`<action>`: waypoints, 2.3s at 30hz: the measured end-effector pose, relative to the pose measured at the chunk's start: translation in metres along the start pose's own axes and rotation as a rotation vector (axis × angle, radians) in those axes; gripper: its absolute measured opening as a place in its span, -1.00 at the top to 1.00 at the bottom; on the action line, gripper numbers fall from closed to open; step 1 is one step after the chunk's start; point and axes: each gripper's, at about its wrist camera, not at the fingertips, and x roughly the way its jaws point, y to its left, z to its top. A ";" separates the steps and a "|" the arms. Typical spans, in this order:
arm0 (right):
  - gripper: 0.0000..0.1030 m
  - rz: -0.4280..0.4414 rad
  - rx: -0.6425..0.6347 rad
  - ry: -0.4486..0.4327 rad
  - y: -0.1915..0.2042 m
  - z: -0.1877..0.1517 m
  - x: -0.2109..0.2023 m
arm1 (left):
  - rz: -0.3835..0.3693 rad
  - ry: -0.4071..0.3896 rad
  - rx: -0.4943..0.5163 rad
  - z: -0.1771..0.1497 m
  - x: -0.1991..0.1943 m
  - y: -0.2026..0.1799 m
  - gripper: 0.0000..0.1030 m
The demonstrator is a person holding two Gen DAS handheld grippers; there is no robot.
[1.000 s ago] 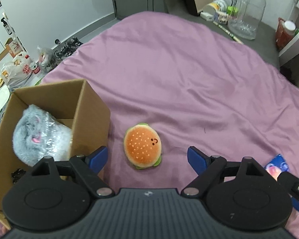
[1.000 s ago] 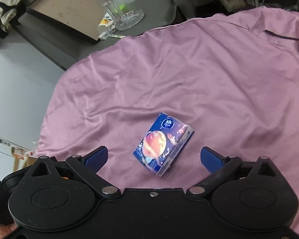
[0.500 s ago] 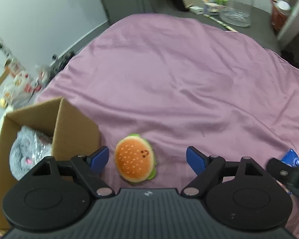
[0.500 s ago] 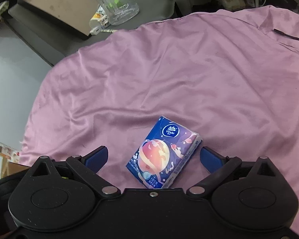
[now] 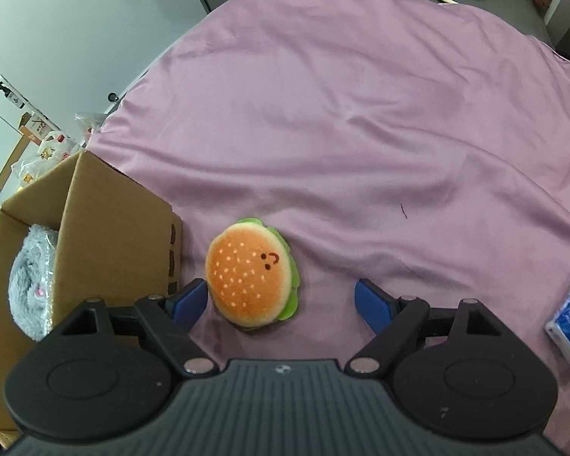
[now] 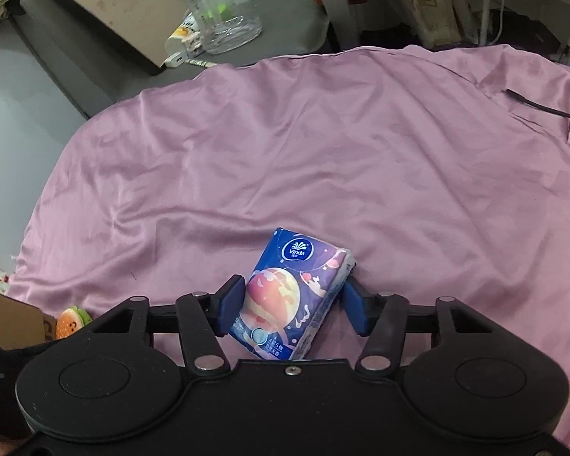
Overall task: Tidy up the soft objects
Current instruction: 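Grasp the hamburger plush with the left tool while the right tool grasps the blue tissue pack, then carry the hamburger plush over the box and open the left tool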
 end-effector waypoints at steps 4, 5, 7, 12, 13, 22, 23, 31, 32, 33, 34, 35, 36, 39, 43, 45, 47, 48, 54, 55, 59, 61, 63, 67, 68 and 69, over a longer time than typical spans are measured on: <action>-0.06 0.006 -0.005 0.003 0.000 0.000 0.001 | -0.025 -0.008 -0.031 0.001 0.001 0.003 -0.43; -0.06 0.009 -0.009 0.004 0.000 0.000 0.001 | -0.040 -0.007 -0.049 0.001 0.000 0.005 -0.08; -0.04 0.014 -0.012 0.007 -0.001 0.000 0.001 | -0.049 -0.001 -0.080 0.002 -0.004 0.009 0.32; 0.00 0.026 0.002 -0.006 -0.003 0.002 -0.006 | -0.125 -0.041 -0.112 0.004 -0.025 0.021 0.48; 0.00 0.032 0.004 -0.005 -0.003 0.002 -0.007 | -0.134 -0.051 -0.111 0.004 -0.028 0.023 0.48; 0.04 0.084 -0.016 -0.038 0.002 0.005 -0.036 | -0.261 -0.087 -0.154 0.000 -0.063 0.052 0.48; 0.04 0.088 -0.023 -0.045 0.004 0.005 -0.040 | -0.268 -0.094 -0.154 0.000 -0.067 0.055 0.48; 0.05 0.120 -0.085 -0.076 0.029 0.001 -0.065 | -0.304 -0.134 -0.181 -0.005 -0.092 0.097 0.47; 0.05 0.127 -0.091 -0.080 0.032 0.000 -0.068 | -0.307 -0.138 -0.188 -0.005 -0.095 0.103 0.47; 0.05 0.134 -0.096 -0.082 0.035 -0.001 -0.071 | -0.307 -0.142 -0.193 -0.006 -0.098 0.109 0.47; 0.05 0.142 -0.099 -0.083 0.038 -0.002 -0.073 | -0.307 -0.146 -0.196 -0.007 -0.101 0.113 0.47; 0.05 0.152 -0.103 -0.081 0.041 -0.003 -0.075 | -0.306 -0.150 -0.200 -0.008 -0.103 0.119 0.47; 0.05 0.156 -0.111 -0.082 0.045 -0.005 -0.078 | -0.304 -0.153 -0.206 -0.009 -0.106 0.127 0.47; 0.05 0.160 -0.138 -0.086 0.056 -0.009 -0.085 | -0.299 -0.157 -0.222 -0.013 -0.110 0.144 0.47; 0.06 0.177 -0.163 -0.096 0.071 -0.015 -0.096 | -0.291 -0.162 -0.239 -0.020 -0.115 0.165 0.47; 0.06 0.181 -0.178 -0.104 0.079 -0.018 -0.101 | -0.291 -0.159 -0.250 -0.025 -0.115 0.175 0.47; 0.06 0.188 -0.189 -0.109 0.086 -0.022 -0.107 | -0.290 -0.158 -0.259 -0.029 -0.116 0.184 0.47; 0.06 0.191 -0.194 -0.111 0.089 -0.023 -0.109 | -0.290 -0.158 -0.261 -0.030 -0.115 0.187 0.47; 0.07 0.196 -0.235 -0.130 0.107 -0.032 -0.123 | -0.300 -0.150 -0.278 -0.042 -0.115 0.208 0.46; 0.07 0.197 -0.242 -0.134 0.110 -0.034 -0.125 | -0.302 -0.148 -0.281 -0.044 -0.114 0.211 0.46; 0.07 0.209 -0.276 -0.142 0.121 -0.040 -0.135 | -0.308 -0.132 -0.295 -0.054 -0.111 0.223 0.46; 0.08 0.217 -0.277 -0.145 0.125 -0.043 -0.141 | -0.313 -0.124 -0.302 -0.059 -0.109 0.228 0.46; 0.08 0.215 -0.285 -0.156 0.130 -0.046 -0.146 | -0.324 -0.113 -0.305 -0.063 -0.106 0.231 0.45; 0.10 0.218 -0.301 -0.165 0.139 -0.053 -0.153 | -0.348 -0.105 -0.304 -0.067 -0.103 0.237 0.39; 0.10 0.220 -0.304 -0.166 0.142 -0.055 -0.154 | -0.361 -0.110 -0.300 -0.068 -0.104 0.238 0.37; 0.11 0.221 -0.307 -0.167 0.144 -0.056 -0.155 | -0.377 -0.110 -0.301 -0.069 -0.104 0.240 0.30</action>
